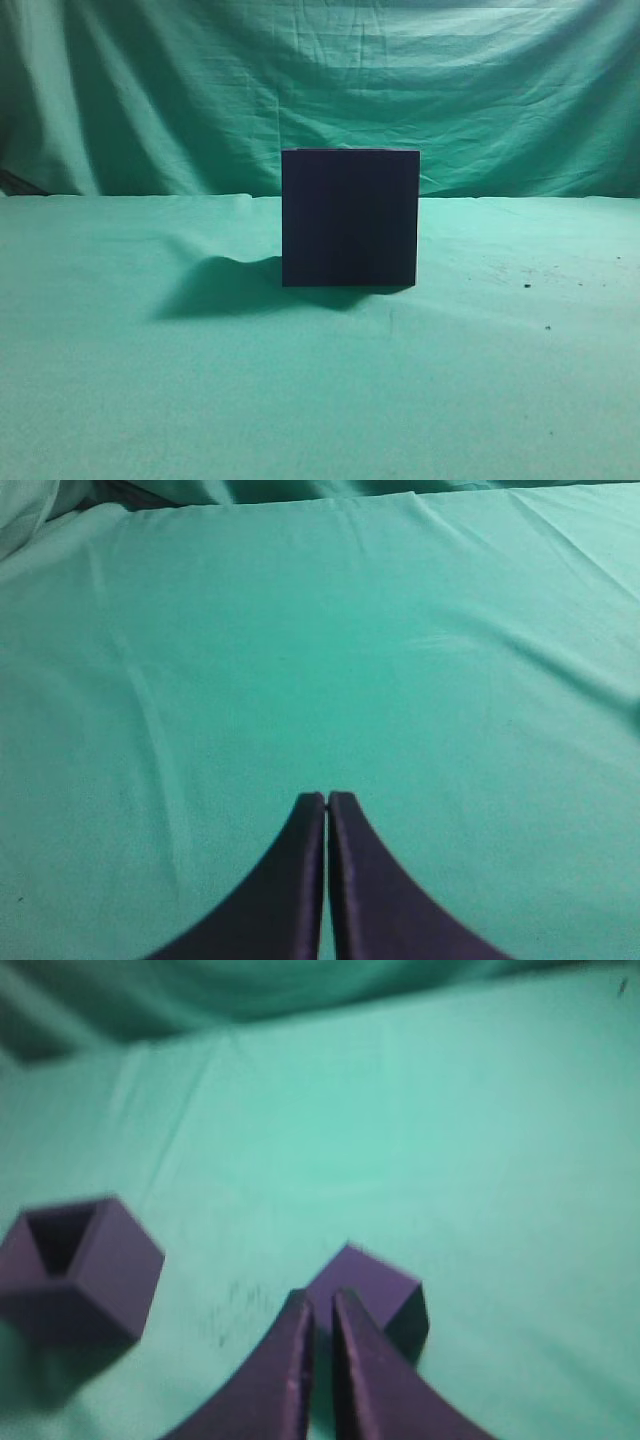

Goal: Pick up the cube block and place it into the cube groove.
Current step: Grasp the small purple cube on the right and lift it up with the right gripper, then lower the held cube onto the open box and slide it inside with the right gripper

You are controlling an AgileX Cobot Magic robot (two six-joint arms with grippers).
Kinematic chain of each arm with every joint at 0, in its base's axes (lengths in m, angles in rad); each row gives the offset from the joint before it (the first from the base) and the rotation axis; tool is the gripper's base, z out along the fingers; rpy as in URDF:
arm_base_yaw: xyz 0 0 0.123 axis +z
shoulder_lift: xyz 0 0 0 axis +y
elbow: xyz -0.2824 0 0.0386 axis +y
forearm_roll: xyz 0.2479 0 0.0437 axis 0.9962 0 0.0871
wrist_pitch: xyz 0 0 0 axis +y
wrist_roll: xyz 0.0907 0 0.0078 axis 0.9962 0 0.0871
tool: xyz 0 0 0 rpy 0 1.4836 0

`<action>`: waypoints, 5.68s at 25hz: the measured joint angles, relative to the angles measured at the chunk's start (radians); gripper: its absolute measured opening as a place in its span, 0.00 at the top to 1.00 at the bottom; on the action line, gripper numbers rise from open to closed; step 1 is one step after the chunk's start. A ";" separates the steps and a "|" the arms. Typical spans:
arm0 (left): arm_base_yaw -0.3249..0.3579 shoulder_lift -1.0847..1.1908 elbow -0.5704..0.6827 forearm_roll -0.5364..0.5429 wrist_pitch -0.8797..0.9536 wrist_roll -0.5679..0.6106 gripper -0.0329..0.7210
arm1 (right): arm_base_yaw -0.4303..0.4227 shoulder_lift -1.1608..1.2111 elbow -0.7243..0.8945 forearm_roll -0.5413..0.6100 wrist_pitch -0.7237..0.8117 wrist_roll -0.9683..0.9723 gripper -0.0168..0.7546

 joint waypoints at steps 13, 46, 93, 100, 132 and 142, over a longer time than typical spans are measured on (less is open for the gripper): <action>0.000 0.000 0.000 0.000 0.000 0.000 0.96 | 0.021 0.566 -0.486 -0.137 0.544 -0.176 0.91; 0.000 0.000 0.000 0.000 0.000 0.000 0.96 | 0.290 1.207 -0.792 -0.481 0.613 -0.211 0.24; 0.000 0.000 0.000 0.000 0.000 0.000 0.96 | 0.450 1.334 -1.344 -0.379 0.741 0.094 0.41; 0.000 0.000 0.000 0.000 0.000 0.000 0.96 | 0.670 1.346 -1.344 -0.463 0.745 -0.032 0.41; 0.000 0.000 0.000 0.000 0.000 0.000 0.96 | 0.717 1.496 -1.346 -0.532 0.742 -0.609 0.41; 0.000 0.000 0.000 0.000 0.000 0.000 0.96 | 0.717 1.519 -1.346 -0.530 0.729 -0.636 0.41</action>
